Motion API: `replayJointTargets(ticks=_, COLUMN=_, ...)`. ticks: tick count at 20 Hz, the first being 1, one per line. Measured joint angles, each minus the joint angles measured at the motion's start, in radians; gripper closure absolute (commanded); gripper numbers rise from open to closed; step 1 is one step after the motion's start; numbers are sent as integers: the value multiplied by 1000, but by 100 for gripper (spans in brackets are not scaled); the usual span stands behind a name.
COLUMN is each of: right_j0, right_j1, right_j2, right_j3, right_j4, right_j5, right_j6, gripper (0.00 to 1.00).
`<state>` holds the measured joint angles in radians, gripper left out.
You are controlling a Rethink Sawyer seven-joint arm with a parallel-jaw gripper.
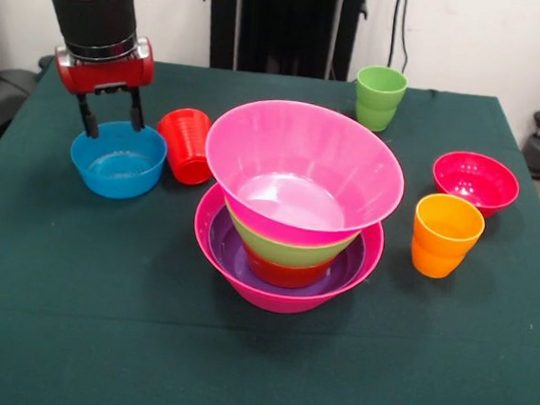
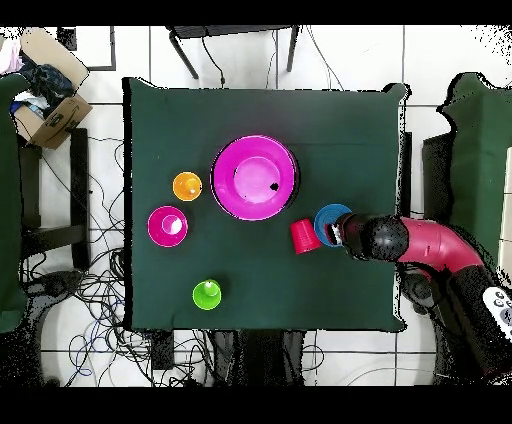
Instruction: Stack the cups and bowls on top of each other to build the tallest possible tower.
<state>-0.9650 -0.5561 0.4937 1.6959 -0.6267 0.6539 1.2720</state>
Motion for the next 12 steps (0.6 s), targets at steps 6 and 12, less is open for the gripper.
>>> replayJointTargets(ticks=6, right_j0=-38, right_j1=0, right_j2=60, right_j3=26, right_j4=-39, right_j5=0, right_j6=-8, gripper=0)
replayJointTargets(ticks=12, right_j0=-68, right_j1=0, right_j2=104, right_j3=51, right_j4=-74, right_j5=0, right_j6=-18, gripper=0)
